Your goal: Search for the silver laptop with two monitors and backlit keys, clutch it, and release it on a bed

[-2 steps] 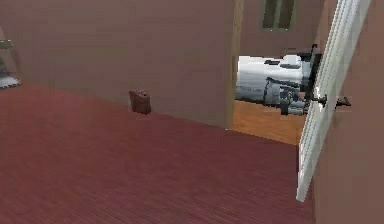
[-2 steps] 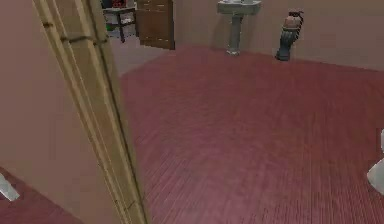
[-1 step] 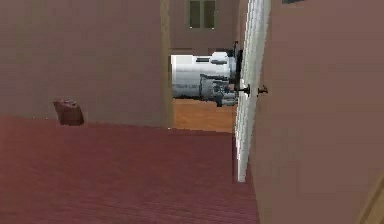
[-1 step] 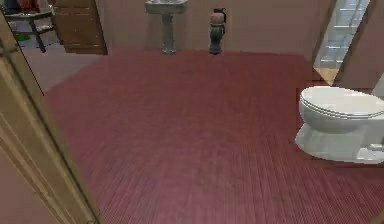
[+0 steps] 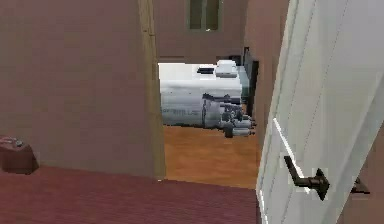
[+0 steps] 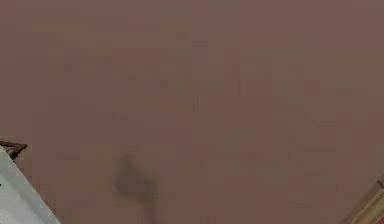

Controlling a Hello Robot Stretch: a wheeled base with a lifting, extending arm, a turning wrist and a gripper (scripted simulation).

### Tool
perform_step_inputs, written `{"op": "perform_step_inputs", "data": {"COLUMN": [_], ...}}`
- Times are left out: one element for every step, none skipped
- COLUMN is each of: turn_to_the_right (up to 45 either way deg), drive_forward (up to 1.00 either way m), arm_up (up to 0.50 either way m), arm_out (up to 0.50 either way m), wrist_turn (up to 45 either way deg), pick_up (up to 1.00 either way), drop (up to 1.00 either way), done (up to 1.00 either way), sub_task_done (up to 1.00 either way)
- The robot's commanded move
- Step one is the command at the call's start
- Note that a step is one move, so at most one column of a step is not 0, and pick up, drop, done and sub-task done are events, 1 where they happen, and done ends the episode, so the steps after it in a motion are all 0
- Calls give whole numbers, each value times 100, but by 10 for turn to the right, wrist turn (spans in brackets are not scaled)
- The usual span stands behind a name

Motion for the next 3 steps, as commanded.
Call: {"op": "perform_step_inputs", "data": {"turn_to_the_right": [0, -30, -60], "drive_forward": [50, 0, 0], "arm_up": [0, 0, 0], "arm_out": [0, 0, 0], "wrist_turn": [0, 0, 0], "pick_up": [0, 0, 0], "drop": [0, 0, 0], "done": [0, 0, 0], "sub_task_done": [0, 0, 0]}}
